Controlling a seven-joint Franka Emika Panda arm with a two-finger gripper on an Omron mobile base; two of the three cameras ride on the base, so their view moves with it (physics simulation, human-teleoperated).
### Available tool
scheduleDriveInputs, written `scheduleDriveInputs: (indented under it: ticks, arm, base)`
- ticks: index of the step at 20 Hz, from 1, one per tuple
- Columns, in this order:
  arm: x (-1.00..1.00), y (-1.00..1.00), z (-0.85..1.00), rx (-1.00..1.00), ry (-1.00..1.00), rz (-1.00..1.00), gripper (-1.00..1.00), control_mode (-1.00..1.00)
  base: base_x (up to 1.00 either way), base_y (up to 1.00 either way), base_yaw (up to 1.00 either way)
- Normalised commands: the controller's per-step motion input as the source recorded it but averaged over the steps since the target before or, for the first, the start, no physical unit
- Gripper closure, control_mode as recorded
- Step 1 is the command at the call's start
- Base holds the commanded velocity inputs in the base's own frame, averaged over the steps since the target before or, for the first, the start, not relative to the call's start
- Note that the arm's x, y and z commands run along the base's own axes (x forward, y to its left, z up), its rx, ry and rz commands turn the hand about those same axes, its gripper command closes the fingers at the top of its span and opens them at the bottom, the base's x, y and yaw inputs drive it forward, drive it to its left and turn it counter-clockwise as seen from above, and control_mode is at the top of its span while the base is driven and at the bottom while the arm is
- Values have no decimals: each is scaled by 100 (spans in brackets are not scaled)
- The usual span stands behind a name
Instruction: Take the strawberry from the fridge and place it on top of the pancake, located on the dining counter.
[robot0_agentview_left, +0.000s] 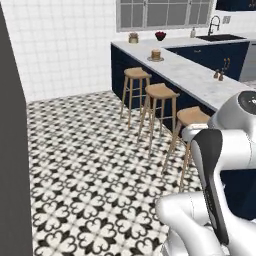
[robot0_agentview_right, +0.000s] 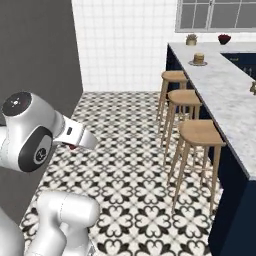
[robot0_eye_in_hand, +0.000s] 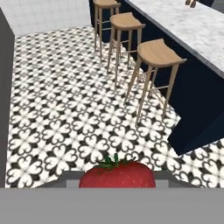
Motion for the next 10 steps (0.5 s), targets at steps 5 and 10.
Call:
scheduleDriveInputs:
  ticks: [5,10]
  arm:
    - [0,0,0,0,0,0,100,100]
    - [0,0,0,0,0,0,100,100]
  base:
    - [100,100,-46]
    - [100,99,-46]
